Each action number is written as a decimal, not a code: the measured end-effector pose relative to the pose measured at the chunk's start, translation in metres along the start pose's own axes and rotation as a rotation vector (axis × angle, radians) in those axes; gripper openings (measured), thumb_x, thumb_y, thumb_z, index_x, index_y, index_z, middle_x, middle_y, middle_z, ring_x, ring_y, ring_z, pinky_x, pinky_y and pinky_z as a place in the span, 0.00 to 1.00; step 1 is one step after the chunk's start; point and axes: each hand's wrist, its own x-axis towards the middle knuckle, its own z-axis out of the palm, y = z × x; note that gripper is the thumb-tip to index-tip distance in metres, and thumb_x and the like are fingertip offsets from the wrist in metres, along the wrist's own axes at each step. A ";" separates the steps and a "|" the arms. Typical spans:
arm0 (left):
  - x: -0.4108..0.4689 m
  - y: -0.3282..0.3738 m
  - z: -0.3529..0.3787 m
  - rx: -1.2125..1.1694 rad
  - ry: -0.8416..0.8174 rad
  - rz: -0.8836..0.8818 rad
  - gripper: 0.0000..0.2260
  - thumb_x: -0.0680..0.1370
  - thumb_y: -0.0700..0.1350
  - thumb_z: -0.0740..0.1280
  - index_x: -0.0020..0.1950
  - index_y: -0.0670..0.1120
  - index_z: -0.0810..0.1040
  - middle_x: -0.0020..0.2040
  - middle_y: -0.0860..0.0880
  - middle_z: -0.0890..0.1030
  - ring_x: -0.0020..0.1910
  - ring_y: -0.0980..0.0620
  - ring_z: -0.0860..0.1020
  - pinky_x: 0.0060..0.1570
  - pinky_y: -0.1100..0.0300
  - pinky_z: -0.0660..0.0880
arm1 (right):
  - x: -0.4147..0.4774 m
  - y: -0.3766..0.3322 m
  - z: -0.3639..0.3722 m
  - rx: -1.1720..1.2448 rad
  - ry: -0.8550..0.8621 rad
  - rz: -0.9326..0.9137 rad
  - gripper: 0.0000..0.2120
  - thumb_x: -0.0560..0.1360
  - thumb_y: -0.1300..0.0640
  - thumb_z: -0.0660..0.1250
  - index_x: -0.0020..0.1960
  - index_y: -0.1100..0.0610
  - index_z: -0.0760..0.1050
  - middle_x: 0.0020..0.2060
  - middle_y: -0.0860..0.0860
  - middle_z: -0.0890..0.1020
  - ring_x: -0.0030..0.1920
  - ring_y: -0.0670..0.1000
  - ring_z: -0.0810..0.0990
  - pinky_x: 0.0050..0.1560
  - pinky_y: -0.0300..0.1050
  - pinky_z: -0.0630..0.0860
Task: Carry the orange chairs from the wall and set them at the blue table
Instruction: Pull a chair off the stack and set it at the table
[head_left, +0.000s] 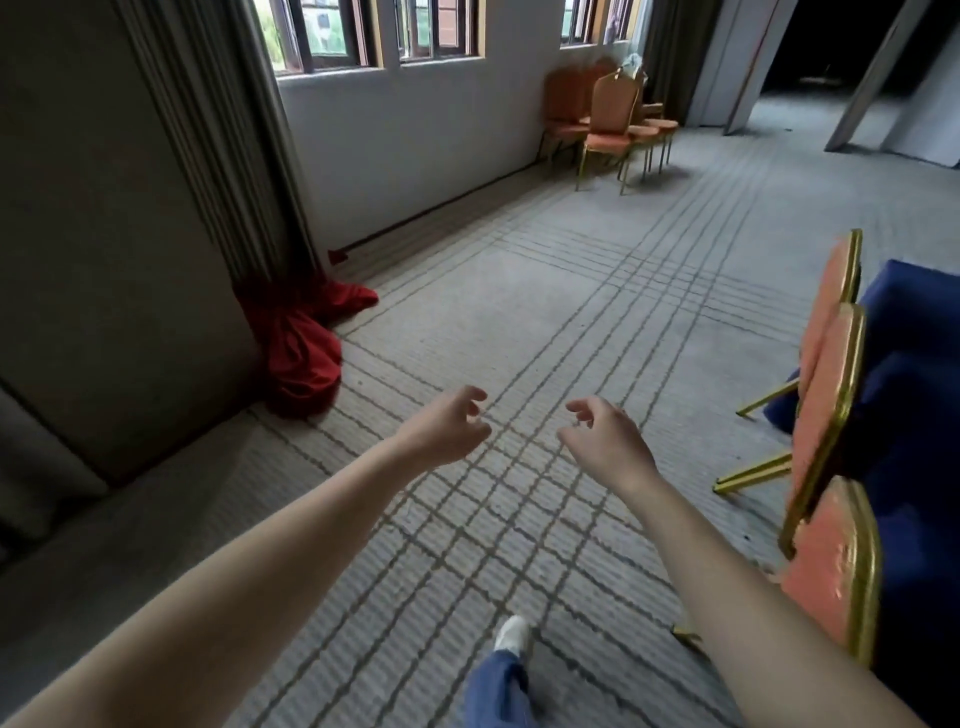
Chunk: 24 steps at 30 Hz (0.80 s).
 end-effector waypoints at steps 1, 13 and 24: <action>0.030 0.000 -0.005 -0.017 0.003 -0.004 0.21 0.76 0.46 0.66 0.70 0.48 0.70 0.62 0.47 0.77 0.58 0.48 0.77 0.61 0.53 0.73 | 0.029 -0.001 -0.001 0.002 0.006 0.002 0.20 0.74 0.50 0.65 0.66 0.52 0.72 0.62 0.53 0.76 0.63 0.53 0.73 0.61 0.50 0.73; 0.363 0.052 -0.047 -0.089 0.048 0.030 0.21 0.75 0.47 0.68 0.67 0.48 0.71 0.62 0.49 0.76 0.59 0.49 0.76 0.61 0.49 0.73 | 0.345 -0.016 -0.074 0.003 0.072 -0.005 0.20 0.75 0.51 0.64 0.66 0.52 0.72 0.62 0.52 0.75 0.61 0.52 0.74 0.57 0.48 0.74; 0.668 0.076 -0.075 -0.105 0.030 0.058 0.21 0.77 0.45 0.67 0.69 0.46 0.69 0.64 0.48 0.75 0.60 0.49 0.75 0.62 0.53 0.72 | 0.644 -0.009 -0.100 -0.019 0.089 0.024 0.22 0.76 0.51 0.64 0.69 0.53 0.69 0.67 0.53 0.69 0.63 0.53 0.73 0.58 0.50 0.73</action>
